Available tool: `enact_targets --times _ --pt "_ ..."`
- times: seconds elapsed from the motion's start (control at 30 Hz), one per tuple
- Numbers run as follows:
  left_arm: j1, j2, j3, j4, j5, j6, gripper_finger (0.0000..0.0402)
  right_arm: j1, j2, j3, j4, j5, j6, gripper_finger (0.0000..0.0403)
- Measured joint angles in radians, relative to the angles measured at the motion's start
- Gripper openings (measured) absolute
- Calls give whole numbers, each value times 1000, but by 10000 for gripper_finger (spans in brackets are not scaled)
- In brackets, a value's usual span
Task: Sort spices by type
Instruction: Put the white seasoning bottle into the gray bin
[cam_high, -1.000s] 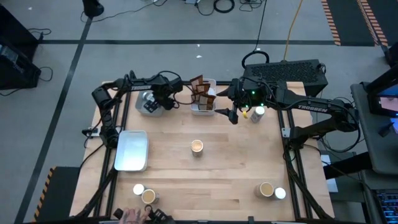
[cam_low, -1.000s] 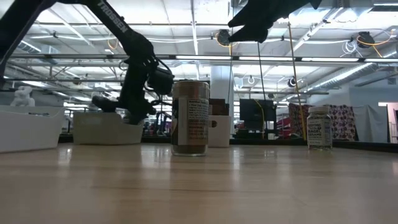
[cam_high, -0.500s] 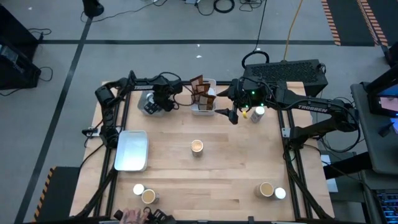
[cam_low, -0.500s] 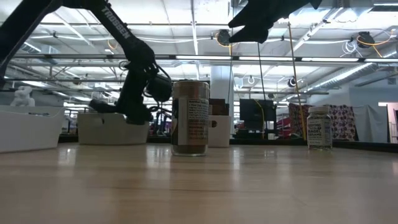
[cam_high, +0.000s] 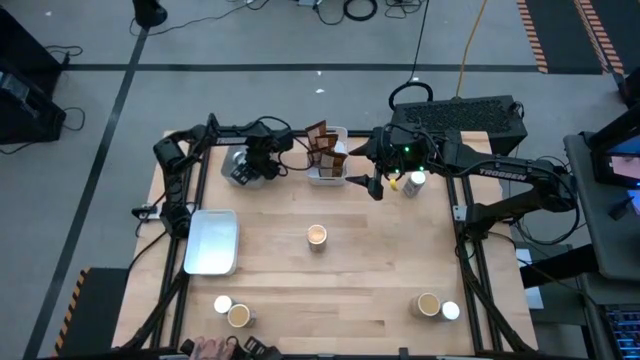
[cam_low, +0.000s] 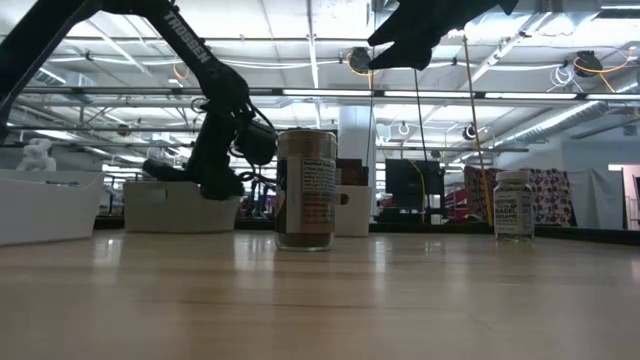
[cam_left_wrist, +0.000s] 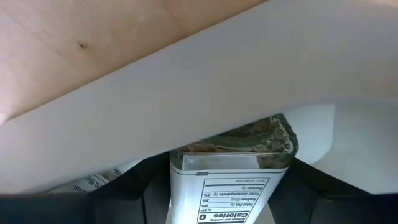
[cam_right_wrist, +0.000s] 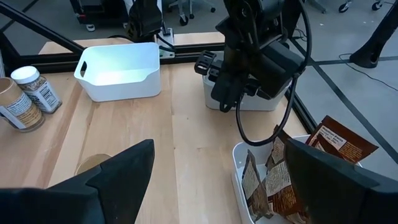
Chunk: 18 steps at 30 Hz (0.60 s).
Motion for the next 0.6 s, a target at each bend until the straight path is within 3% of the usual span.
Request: enact_targets --times 0.6 --pt "-4 -159 -4 -5 -23 -4 208 0 0 0 2 0 -4 341"
